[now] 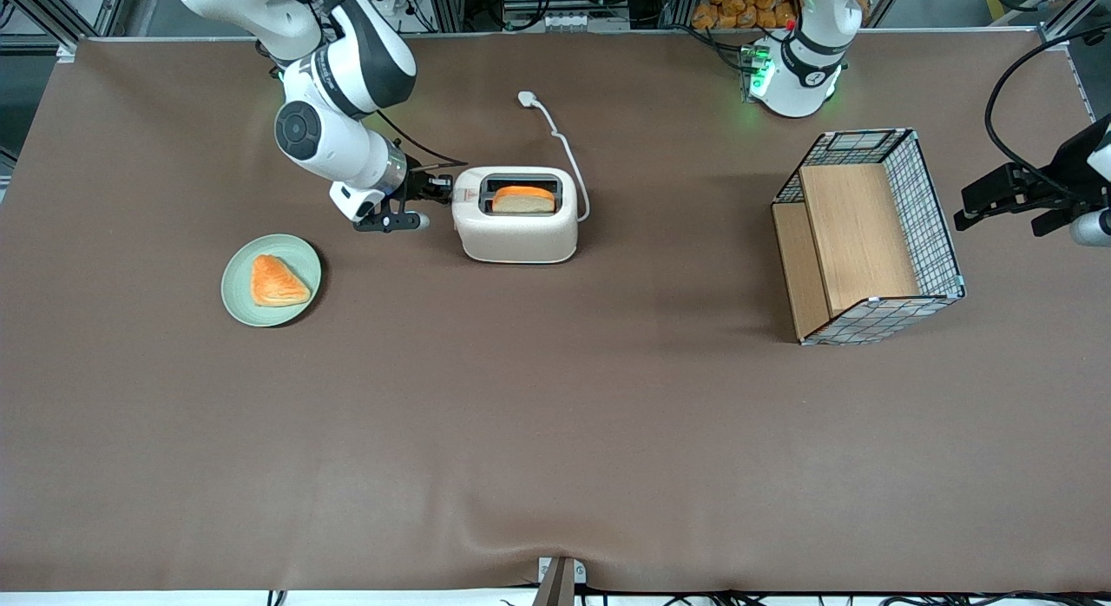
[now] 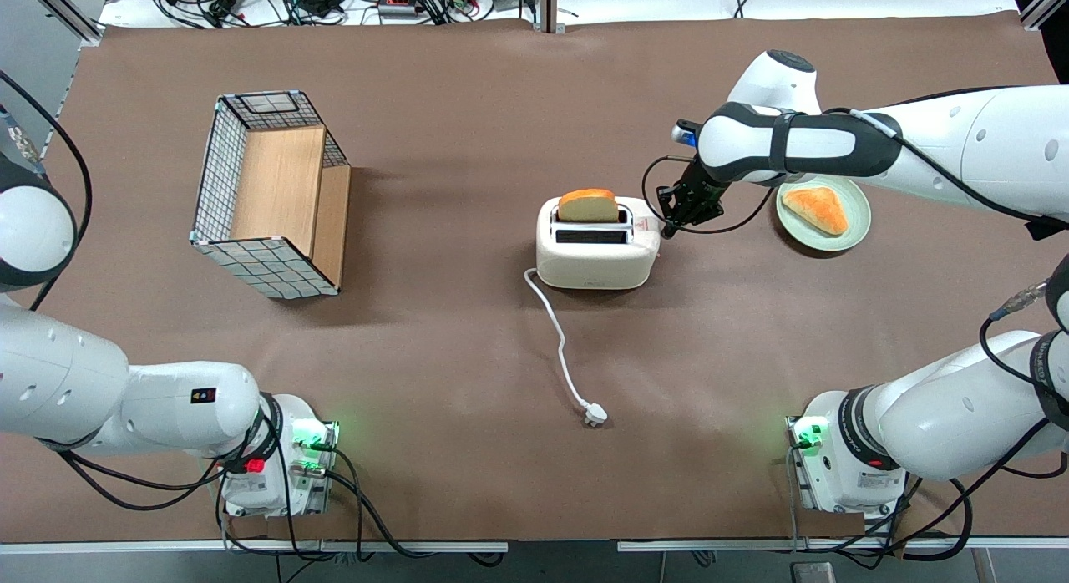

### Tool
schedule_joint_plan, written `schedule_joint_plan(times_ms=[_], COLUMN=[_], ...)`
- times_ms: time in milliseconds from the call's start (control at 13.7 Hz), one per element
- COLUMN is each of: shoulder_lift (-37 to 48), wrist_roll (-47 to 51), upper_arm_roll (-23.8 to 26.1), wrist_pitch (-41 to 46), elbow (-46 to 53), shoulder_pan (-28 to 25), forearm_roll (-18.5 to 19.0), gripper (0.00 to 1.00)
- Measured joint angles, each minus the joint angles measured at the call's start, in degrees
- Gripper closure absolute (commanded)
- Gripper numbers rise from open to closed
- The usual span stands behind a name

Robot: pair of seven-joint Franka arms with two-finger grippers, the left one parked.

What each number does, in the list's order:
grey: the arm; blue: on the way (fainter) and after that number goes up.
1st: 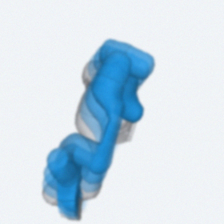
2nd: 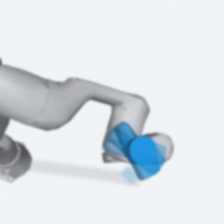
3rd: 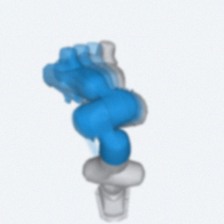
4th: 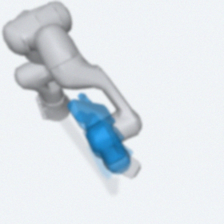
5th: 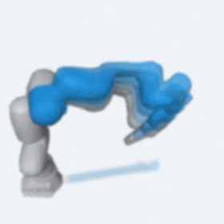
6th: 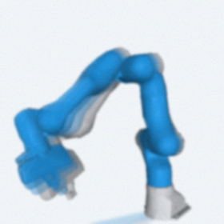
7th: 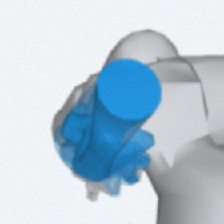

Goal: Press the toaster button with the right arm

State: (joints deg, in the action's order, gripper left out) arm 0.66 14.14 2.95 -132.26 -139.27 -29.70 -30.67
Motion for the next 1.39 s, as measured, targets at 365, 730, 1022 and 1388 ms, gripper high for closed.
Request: schedule_joint_plan(times_ms=[365, 730, 1022, 1388], shoulder_lift=[-0.7, -2.0, -3.3, -3.7], wrist_roll=[-0.2, -0.5, -1.8, -3.3], upper_arm_roll=[0.1, 0.1, 0.0, 0.0], wrist_pitch=[-5.3, -8.4, -9.8, -11.1], elbow=[-2.3, -3.2, -3.4, -3.9], shoulder_pan=[-1.0, -1.7, -2.0, -2.0], forearm_roll=[-0.7, -1.0, -1.9, -3.2], gripper=[1.00, 1.00, 1.00, 1.00])
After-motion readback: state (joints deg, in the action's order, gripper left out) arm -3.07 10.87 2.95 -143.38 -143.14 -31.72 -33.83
